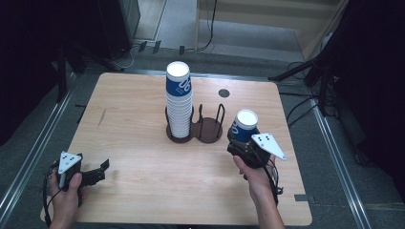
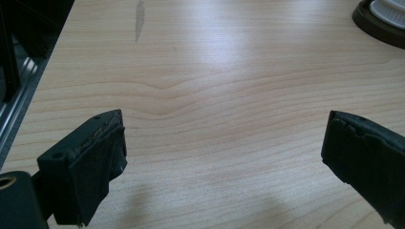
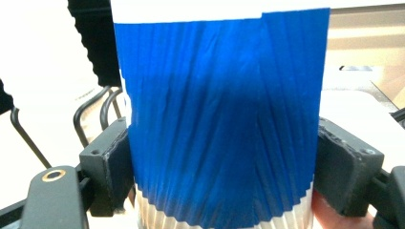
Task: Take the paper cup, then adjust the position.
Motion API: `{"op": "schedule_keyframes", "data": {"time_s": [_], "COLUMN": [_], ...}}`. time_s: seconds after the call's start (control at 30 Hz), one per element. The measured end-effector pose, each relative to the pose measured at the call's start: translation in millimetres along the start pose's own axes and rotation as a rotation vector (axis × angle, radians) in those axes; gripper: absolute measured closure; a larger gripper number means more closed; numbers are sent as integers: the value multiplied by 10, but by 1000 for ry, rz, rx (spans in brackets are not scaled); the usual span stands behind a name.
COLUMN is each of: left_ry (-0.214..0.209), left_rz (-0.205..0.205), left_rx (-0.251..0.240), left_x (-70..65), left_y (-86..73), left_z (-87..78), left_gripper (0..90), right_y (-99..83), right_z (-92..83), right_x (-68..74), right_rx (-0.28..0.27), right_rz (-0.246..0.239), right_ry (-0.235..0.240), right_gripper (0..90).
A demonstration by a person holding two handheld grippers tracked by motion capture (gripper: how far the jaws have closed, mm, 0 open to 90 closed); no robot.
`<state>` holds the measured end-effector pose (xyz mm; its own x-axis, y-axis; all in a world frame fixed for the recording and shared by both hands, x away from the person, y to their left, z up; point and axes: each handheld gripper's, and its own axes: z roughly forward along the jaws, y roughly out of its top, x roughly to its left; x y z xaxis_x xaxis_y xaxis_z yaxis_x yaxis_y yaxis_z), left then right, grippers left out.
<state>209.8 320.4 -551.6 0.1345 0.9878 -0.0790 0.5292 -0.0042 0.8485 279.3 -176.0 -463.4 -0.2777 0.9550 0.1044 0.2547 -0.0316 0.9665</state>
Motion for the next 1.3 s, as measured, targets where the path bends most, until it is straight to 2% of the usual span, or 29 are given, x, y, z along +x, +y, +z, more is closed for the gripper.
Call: {"op": "schedule_keyframes", "data": {"time_s": [0.3,0.4,0.57,0.77,0.93,0.97,1.03,1.17,1.3], "left_ry": [27,11,26,4,-26,-55,-67,-129,-175], "left_rz": [-15,-6,3,26,34,50,51,51,83], "left_rx": [12,16,-5,3,8,4,2,-10,-26], "left_x": [0,2,-22,-79,-200,-271,-305,-444,-603], "left_y": [6,8,4,23,97,130,151,260,353], "left_z": [12,15,7,-12,-46,-52,-53,-64,-82], "left_gripper": [20,21,21,21,21,20,20,20,0], "right_y": [-173,-220,-237,-258,-285,-293,-296,-298,-289], "right_z": [2,-4,-24,-29,-19,-14,-12,-17,-33], "right_x": [59,93,146,201,262,284,290,310,299], "right_rx": [30,37,41,41,47,50,48,46,42], "right_rz": [-1,-15,-23,-47,-71,-75,-81,-97,-98], "right_ry": [3,19,33,40,47,52,51,53,49], "right_gripper": [182,182,182,183,183,183,183,184,184]}}
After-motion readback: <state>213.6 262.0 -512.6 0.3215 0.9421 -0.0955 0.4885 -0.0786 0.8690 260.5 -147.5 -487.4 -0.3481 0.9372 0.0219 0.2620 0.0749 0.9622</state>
